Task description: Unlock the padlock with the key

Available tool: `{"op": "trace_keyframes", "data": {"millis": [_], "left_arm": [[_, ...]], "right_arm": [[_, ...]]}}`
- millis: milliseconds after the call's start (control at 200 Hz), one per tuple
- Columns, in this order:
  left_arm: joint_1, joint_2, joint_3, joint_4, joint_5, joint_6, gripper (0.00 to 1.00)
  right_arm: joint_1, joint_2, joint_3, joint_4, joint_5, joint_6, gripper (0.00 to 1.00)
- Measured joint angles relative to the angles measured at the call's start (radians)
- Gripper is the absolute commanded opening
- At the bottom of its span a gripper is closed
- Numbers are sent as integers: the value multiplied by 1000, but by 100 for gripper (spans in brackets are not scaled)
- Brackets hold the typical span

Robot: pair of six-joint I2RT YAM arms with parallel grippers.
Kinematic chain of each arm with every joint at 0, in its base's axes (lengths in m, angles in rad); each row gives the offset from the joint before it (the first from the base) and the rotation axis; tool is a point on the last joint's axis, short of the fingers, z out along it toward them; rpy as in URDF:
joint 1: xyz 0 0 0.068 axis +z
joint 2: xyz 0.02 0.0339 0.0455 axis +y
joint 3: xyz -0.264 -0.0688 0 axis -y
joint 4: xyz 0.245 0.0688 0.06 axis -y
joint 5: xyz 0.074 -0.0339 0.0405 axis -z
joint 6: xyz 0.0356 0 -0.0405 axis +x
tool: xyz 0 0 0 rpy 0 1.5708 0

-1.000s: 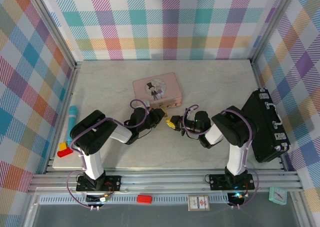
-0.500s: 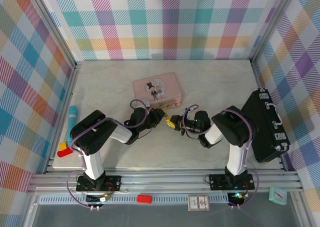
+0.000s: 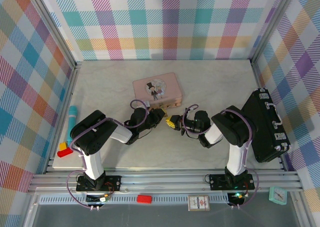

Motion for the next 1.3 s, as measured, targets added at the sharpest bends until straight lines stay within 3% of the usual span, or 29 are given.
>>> {"op": "trace_keyframes", "data": {"millis": [1300], "left_arm": [[-26, 9, 0, -2, -53, -68, 0]], "right_arm": [[0, 40, 43, -7, 4, 8, 0]]}}
